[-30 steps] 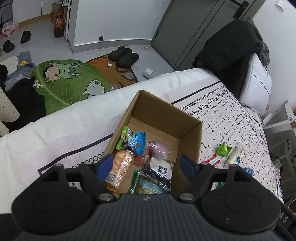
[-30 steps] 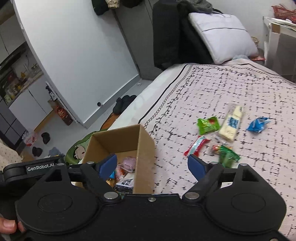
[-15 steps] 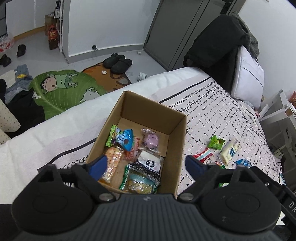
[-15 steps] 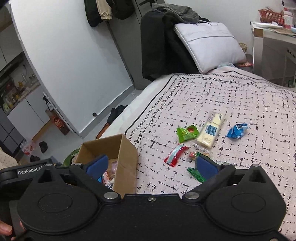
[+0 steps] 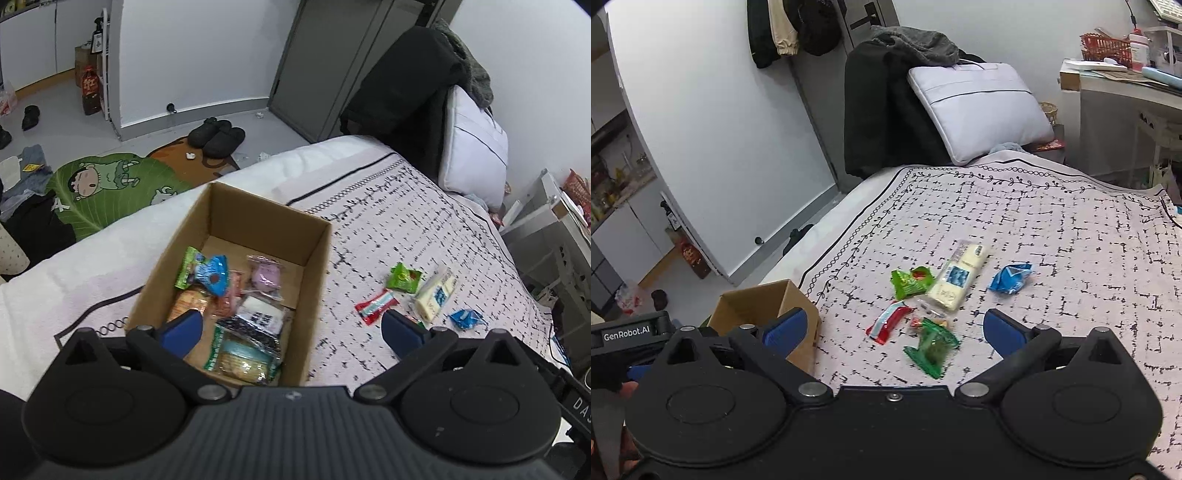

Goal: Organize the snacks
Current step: 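Move both tools back toward the remaining snacks on the bed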

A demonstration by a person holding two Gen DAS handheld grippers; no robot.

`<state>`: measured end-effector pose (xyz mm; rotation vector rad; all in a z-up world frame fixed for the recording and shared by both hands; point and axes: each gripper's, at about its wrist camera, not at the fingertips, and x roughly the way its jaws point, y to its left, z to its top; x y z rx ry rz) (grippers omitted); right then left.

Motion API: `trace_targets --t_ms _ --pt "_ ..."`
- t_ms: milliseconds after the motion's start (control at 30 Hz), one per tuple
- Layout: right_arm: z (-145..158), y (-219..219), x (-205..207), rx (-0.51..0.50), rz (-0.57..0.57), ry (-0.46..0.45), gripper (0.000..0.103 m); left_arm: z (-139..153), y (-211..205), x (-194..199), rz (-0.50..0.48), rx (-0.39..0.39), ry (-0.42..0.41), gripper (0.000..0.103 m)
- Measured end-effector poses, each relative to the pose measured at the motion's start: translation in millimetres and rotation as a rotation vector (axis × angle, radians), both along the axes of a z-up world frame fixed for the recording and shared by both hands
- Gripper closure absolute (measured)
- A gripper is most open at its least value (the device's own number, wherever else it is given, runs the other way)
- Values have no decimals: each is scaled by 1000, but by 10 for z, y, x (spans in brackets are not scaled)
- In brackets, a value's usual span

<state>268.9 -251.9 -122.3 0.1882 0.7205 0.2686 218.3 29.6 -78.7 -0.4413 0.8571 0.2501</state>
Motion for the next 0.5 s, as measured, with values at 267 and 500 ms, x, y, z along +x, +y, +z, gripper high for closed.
trace_targets --t_ms 267,500 --pt "-73 -284 13 8 6 -12 0 -36 -265 41 -32 -9 -2 0" --pt "-193 -564 39 99 10 -17 0 -109 -495 113 -46 -5 43 0"
